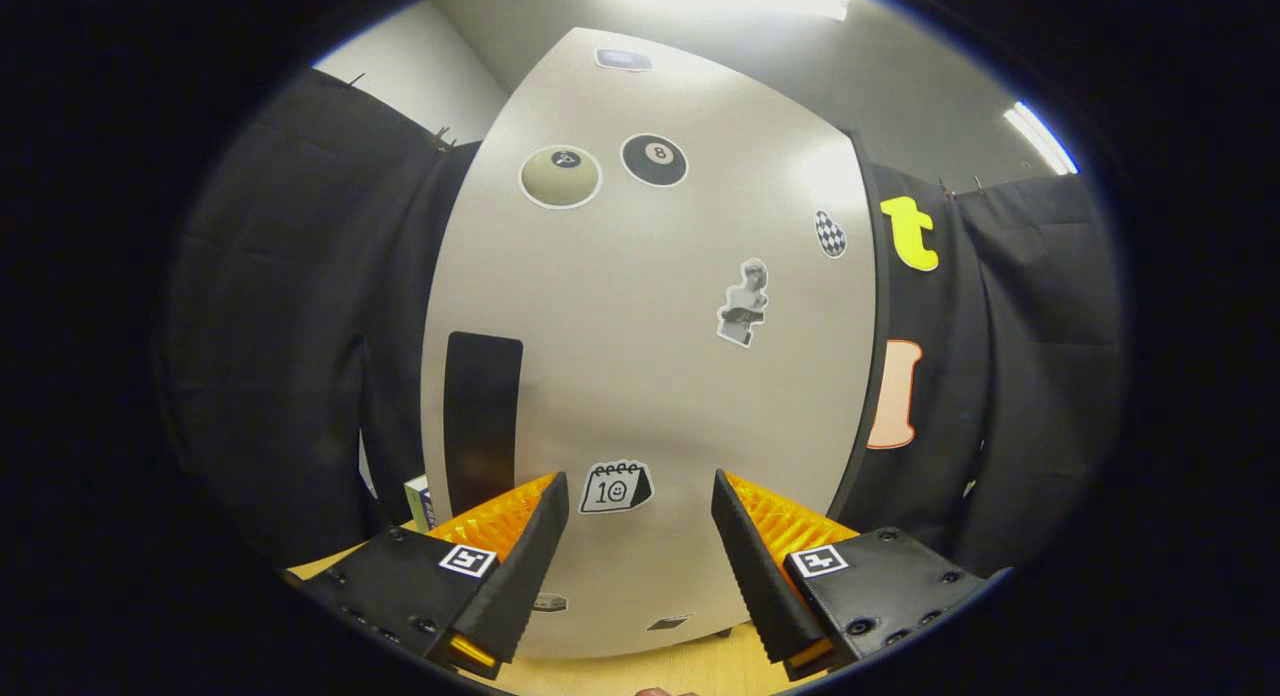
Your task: Open the shoe cabinet door, grab the shoes and put them into the shoe cabinet, then close the shoe cabinet door.
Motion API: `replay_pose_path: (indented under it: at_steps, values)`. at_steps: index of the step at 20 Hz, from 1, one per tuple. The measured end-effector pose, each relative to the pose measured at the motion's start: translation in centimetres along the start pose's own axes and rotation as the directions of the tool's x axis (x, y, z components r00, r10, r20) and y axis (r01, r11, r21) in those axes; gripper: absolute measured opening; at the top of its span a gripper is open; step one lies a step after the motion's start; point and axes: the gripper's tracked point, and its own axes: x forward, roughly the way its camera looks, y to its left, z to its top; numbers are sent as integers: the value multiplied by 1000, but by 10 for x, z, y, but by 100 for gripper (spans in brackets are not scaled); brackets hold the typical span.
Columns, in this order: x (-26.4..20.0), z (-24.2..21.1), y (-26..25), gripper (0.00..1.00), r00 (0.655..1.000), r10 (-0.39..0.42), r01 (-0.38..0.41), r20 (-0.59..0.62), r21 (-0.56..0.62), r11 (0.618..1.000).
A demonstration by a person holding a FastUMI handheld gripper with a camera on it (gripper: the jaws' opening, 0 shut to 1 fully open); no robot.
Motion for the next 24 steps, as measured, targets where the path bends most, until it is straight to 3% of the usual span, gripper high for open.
replay_pose_path:
  at_steps: [8, 14, 19, 24]
  values:
    - [-31, -10, -24, 97, 997, 46, -40, -69, 83, 996]
    - [-68, 13, -28, 97, 996, 93, -89, -17, 154, 984]
    - [-92, 11, -29, 97, 996, 88, -87, 1, 142, 986]
    - [-94, 0, -10, 98, 988, 151, -147, -24, 127, 981]
